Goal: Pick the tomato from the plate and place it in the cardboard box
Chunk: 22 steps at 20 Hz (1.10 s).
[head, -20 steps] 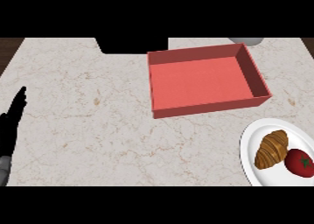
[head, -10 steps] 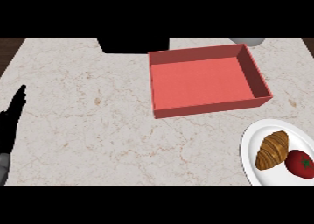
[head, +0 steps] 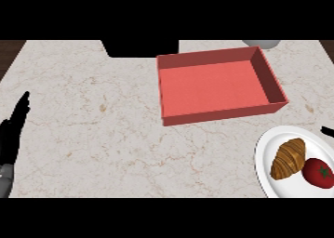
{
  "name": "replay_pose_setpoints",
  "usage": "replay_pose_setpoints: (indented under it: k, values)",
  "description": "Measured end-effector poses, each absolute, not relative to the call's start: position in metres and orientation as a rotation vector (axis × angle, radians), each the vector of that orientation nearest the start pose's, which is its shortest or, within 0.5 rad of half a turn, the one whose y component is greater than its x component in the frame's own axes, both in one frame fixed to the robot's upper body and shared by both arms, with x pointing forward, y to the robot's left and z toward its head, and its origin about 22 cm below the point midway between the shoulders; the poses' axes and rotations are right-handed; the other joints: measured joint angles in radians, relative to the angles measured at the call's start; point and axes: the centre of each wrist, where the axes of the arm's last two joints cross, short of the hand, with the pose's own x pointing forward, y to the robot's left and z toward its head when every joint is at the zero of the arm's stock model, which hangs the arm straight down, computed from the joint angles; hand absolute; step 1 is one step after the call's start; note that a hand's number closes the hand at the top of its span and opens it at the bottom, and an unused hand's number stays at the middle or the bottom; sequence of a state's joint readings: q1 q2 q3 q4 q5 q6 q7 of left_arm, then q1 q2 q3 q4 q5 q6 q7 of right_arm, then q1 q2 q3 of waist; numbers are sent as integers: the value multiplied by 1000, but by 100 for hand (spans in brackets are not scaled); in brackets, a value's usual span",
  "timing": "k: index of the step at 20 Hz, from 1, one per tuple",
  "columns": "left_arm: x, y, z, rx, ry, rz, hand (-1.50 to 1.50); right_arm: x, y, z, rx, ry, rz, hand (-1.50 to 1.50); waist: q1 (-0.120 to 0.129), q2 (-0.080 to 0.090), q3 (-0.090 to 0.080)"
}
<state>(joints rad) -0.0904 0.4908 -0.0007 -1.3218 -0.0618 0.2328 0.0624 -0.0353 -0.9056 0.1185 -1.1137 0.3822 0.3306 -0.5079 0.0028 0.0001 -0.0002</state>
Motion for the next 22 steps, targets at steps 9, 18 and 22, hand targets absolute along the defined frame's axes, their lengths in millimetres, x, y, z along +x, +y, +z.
replay_pose_setpoints:
  k: [9,18,22]
  values:
    - [254,359,15,645,-1363,-212,0,231,-461,38,-379,-1133,1231,-150,-2,-1,0]
    - [255,358,14,654,-1364,-204,0,219,-438,47,-302,-1215,1248,-150,-8,-2,0]
    - [258,355,16,653,-1365,-207,0,216,-426,54,-289,-1217,1258,-150,-7,-1,0]
